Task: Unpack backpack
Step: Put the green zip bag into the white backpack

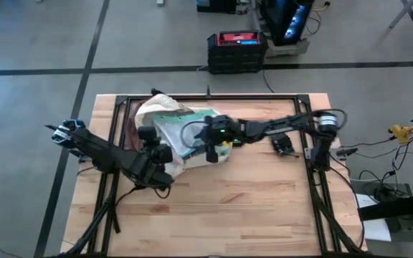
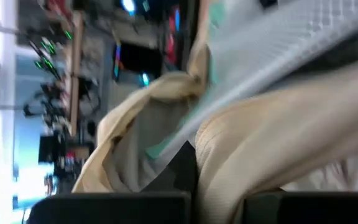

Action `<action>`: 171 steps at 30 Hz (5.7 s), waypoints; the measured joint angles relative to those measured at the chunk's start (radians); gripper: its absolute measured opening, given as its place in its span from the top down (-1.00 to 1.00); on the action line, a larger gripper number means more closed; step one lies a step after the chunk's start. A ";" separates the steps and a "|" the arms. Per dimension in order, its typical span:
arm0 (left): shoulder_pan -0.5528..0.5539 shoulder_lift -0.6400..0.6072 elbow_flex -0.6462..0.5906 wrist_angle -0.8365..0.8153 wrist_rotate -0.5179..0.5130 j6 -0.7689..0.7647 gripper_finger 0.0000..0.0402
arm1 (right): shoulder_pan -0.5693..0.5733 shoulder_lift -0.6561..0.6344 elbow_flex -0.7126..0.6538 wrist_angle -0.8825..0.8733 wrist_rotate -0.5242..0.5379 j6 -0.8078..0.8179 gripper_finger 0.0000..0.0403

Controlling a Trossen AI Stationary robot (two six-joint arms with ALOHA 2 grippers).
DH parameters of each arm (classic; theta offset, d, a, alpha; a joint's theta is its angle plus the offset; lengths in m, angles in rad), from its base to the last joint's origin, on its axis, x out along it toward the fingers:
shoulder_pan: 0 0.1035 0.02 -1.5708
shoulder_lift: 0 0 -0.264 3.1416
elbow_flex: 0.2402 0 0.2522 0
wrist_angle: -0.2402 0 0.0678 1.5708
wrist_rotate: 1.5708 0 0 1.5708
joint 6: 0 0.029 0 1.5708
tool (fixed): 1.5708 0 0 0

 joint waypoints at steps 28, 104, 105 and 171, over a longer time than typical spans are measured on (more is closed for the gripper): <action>-0.083 -0.193 -0.153 0.304 -0.163 -0.067 0.99 | 0.071 -0.043 0.024 0.013 -0.018 0.035 0.43; -0.038 -0.172 -0.342 1.451 -0.026 0.521 0.99 | 0.337 -0.153 -0.288 -0.115 0.602 -0.037 0.32; -0.049 -0.172 -0.342 1.451 -0.027 0.519 0.99 | 0.334 -0.167 -0.283 -0.078 0.504 -0.037 0.33; -0.108 -0.045 -0.347 1.215 -0.034 0.221 0.99 | 0.197 -0.437 -0.260 -0.832 0.542 0.628 0.24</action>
